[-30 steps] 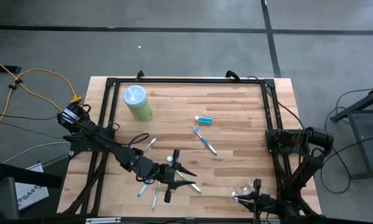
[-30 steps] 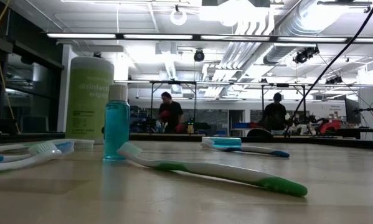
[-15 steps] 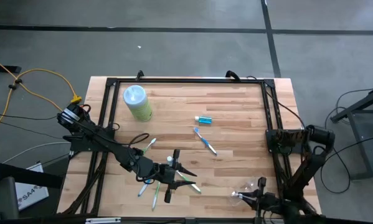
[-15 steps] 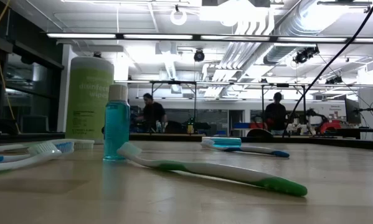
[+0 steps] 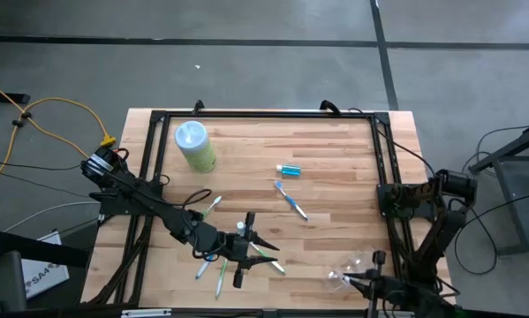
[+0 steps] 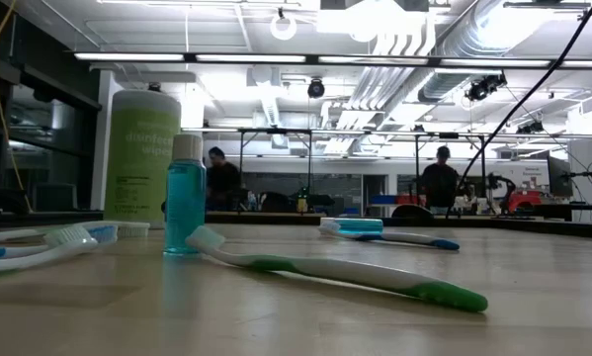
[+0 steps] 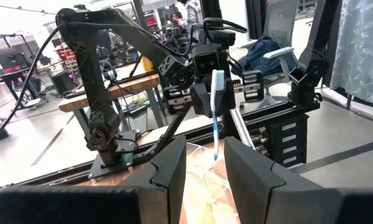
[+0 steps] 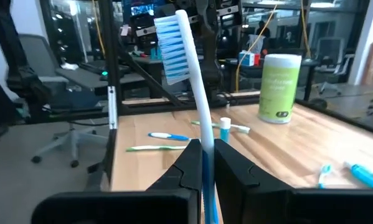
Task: Pick & Place toothbrushing station
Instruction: Put the left blue toothbrush into the right section of the transparent organizer
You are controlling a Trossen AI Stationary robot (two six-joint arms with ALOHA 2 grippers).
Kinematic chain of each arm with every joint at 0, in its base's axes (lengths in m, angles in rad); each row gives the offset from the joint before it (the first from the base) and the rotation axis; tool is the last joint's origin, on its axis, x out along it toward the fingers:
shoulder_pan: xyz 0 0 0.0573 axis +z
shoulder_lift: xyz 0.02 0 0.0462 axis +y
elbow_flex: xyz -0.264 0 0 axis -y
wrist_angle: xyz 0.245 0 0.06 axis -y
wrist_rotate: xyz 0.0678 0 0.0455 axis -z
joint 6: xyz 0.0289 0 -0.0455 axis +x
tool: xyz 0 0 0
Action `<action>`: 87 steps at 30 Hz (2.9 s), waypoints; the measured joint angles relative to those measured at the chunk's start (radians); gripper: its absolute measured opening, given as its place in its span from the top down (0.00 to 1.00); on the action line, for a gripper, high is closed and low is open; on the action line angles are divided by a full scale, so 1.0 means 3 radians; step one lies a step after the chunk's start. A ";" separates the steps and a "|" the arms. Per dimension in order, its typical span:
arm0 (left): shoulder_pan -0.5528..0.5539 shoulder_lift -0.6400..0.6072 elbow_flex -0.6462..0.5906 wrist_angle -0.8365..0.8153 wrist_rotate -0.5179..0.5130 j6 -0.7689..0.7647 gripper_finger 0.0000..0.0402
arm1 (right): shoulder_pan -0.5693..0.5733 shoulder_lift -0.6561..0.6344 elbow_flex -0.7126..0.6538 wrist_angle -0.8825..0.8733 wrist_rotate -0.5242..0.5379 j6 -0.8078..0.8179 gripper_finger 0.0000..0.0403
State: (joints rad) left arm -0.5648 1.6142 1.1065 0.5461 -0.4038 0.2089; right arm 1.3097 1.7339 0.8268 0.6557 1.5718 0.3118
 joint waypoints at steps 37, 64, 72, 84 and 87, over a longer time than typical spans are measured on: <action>0.0000 0.0001 0.0001 0.0113 -0.0001 0.0011 0.74 | -0.0119 -0.0350 -0.0262 0.0189 -0.0281 -0.1241 0.96; 0.0000 0.0001 0.0001 0.0113 -0.0002 0.0090 0.74 | 0.0505 -0.1454 -0.0254 -0.3494 -0.0662 0.2081 0.97; 0.0000 0.0001 0.0001 0.0113 -0.0002 0.0092 0.74 | 0.0933 -0.1438 -0.0273 -0.3979 -0.0122 0.2835 0.97; -0.0001 0.0001 0.0001 0.0126 -0.0002 0.0092 0.74 | 0.0985 -0.1401 -0.0793 -0.3949 -0.0012 0.3692 0.97; 0.0000 0.0001 0.0001 0.0127 -0.0002 0.0092 0.74 | 0.0986 -0.1406 -0.0921 -0.3914 -0.0033 0.3919 0.97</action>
State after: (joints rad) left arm -0.5648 1.6146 1.1069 0.5842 -0.4046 0.2363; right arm 1.6054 1.3122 0.5505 -0.5185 1.5620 1.4874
